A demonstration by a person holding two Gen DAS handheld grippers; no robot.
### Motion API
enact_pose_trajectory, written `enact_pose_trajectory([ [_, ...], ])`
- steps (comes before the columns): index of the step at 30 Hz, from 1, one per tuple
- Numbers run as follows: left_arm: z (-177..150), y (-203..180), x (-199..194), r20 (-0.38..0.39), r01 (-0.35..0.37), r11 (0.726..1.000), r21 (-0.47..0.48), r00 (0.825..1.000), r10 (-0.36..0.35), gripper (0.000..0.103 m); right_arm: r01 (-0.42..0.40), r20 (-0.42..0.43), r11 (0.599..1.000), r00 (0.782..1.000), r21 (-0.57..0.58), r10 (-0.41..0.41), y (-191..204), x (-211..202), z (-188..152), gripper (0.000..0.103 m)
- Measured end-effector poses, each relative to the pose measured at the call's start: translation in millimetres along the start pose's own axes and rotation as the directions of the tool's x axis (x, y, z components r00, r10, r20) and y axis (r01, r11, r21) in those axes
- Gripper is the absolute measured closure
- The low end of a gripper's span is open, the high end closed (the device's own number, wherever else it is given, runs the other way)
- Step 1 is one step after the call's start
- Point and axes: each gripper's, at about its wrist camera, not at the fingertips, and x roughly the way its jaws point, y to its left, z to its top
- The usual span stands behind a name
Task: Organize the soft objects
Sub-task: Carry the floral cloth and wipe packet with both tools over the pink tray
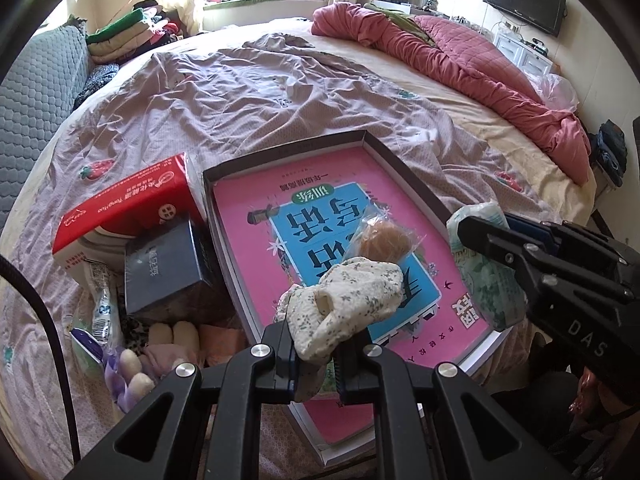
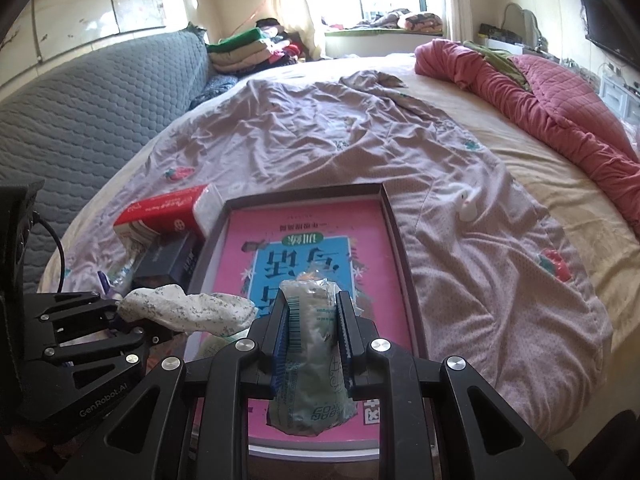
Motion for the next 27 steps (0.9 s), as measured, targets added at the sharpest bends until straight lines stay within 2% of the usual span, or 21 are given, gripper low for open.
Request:
enact_pose_trajectory([
  [9, 3, -2, 17, -0.018, -0.001, 1.0, 0.0, 1.0, 0.001, 0.09, 0.025, -0.015, 1.0, 1.0, -0.01, -0.025, -3, 12, -3, 0.08],
  [15, 5, -9, 27, -0.026, -0.001, 1.0, 0.015, 1.0, 0.001, 0.09, 0.105, -0.048, 0.994, 0.993, -0.033, -0.107, -14, 21, -8, 0.08],
  [27, 2, -17, 44, -0.047, -0.002, 0.999, 0.033, 0.999, 0.004, 0.089, 0.087, -0.123, 0.993, 0.988, -0.075, -0.096, -12, 50, -30, 0.079],
])
